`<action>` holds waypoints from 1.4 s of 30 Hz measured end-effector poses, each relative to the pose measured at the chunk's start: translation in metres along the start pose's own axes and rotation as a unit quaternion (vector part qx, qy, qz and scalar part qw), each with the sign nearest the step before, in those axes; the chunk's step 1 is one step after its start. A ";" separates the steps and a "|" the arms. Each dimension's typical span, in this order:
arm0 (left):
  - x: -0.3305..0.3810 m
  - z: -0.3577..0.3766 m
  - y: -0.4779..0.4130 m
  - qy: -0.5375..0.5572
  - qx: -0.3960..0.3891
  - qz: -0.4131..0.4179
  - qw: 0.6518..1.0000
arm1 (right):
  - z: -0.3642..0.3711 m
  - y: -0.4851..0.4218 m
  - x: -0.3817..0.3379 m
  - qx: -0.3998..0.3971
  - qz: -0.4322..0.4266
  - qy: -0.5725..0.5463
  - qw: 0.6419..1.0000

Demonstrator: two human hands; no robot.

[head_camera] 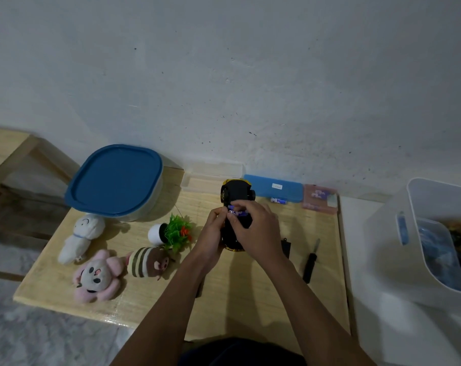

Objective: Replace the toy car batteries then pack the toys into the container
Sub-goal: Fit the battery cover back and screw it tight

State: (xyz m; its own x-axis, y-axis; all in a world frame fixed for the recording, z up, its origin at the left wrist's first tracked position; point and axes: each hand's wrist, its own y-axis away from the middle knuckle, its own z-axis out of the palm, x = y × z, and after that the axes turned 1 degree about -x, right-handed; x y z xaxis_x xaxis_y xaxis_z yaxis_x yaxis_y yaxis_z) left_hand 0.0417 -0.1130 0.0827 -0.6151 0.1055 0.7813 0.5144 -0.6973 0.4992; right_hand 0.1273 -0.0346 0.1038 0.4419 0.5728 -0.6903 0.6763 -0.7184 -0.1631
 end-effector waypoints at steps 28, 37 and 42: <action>-0.001 -0.002 -0.026 -0.025 -0.005 -0.033 0.999 | -0.012 -0.041 0.114 -0.052 0.224 -0.042 0.972; -0.003 -0.006 -0.033 -0.031 0.006 -0.049 0.998 | 0.010 -0.060 0.152 -0.106 0.077 0.311 0.941; -0.003 -0.004 -0.034 -0.036 0.013 -0.058 0.998 | 0.016 -0.063 0.152 -0.068 0.036 0.369 0.926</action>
State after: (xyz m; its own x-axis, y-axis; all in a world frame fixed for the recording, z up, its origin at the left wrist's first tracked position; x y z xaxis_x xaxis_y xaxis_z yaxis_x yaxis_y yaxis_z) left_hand 0.0241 -0.0924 0.0619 -0.6275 0.2367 0.7417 0.4575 -0.6587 0.5973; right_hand 0.1428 0.0913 -0.0026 0.7367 0.6760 -0.0175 0.6759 -0.7369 -0.0106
